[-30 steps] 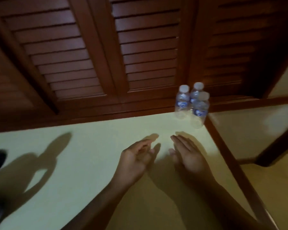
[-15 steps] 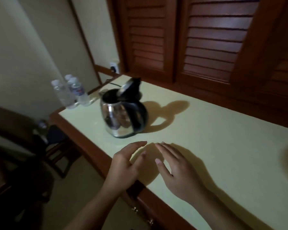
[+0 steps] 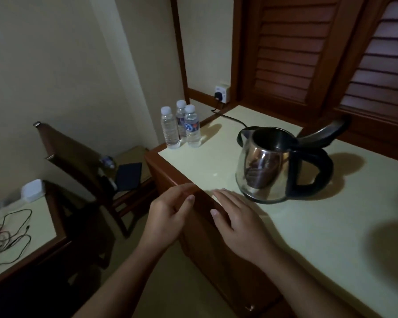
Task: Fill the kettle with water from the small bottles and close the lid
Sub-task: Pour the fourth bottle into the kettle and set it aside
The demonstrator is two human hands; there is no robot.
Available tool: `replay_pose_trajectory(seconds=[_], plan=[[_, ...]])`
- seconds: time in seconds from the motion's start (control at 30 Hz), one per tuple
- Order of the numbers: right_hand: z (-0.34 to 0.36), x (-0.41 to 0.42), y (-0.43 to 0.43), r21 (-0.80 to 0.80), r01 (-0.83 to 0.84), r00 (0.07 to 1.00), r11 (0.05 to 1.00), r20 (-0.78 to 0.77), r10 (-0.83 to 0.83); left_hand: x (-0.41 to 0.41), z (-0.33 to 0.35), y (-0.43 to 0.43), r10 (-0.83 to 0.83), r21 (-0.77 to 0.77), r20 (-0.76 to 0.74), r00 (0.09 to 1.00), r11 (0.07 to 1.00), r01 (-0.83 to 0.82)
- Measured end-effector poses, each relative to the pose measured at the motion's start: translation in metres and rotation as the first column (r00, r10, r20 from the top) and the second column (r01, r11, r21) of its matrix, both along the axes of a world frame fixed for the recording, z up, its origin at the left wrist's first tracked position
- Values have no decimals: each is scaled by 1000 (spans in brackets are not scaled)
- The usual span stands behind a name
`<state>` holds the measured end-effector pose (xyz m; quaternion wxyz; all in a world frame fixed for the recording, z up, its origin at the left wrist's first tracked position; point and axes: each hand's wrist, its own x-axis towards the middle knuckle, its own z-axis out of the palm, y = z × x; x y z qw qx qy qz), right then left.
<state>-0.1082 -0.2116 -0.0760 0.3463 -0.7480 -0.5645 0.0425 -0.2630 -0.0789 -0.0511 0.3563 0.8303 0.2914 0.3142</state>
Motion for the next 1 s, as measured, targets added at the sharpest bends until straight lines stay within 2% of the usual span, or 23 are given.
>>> replay_pose_trajectory(seconds=[0.2,0.33,0.47,0.6,0.7,1.0], plan=[[-13,3,91,-216,174,974,961,180,-136,-3,-7,103,14,-12,9,1000,1000,-14],[-22,3,116,-356,347,921,868,306,-242,10,-11,157,50,-105,46,998,994,-45],[-21,-5,118,-457,386,907,802,348,-238,33,-13,192,46,-209,94,994,978,-26],[-22,-6,119,-483,388,908,785,347,-235,66,-16,218,77,-255,28,997,965,-68],[-22,-5,118,-489,393,906,778,349,-239,87,-16,224,27,-318,68,997,948,-4],[-22,-6,117,-479,389,910,787,330,-250,112,-8,240,114,-257,-19,993,959,-115]])
